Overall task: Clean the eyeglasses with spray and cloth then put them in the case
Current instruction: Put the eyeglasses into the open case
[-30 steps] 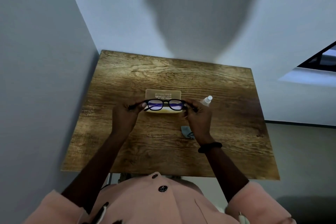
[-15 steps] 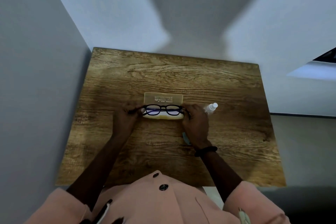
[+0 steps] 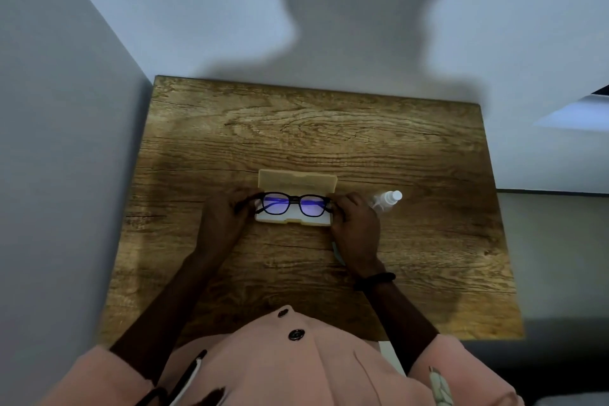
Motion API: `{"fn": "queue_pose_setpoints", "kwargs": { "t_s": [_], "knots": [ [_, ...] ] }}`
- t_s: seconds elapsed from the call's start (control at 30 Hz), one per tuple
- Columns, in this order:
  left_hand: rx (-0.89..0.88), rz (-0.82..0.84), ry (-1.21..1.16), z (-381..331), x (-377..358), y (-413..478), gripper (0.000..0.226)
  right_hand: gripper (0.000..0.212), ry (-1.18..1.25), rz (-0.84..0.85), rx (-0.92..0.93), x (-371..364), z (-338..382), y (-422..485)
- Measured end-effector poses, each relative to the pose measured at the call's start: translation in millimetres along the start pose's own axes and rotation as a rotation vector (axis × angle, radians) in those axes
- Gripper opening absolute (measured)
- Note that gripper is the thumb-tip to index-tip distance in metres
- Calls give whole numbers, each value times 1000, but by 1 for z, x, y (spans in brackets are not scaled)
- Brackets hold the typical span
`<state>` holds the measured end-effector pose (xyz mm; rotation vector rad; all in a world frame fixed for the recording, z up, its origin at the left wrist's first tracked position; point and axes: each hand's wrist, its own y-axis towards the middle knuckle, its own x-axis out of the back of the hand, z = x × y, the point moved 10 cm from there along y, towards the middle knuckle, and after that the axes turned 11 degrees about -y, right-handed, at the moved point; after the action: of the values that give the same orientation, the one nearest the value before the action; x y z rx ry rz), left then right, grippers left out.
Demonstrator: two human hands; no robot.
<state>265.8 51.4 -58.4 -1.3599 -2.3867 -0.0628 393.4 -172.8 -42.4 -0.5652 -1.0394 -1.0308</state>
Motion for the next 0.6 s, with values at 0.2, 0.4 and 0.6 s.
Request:
{"fn": "queue_pose_setpoints", "kwargs": {
  "t_s": [0.2,0.4,0.6],
  "knots": [
    [0,12,10,3,-3,-9,27,39,16,-26,5,4,3,-6],
    [-47,85,21,1,-6,-17,37,31,51,-22,-14,6,0,-8],
    [-58,178,221,13,-14,-22,52,22,38,16,8,0,-1,-15]
  ]
}}
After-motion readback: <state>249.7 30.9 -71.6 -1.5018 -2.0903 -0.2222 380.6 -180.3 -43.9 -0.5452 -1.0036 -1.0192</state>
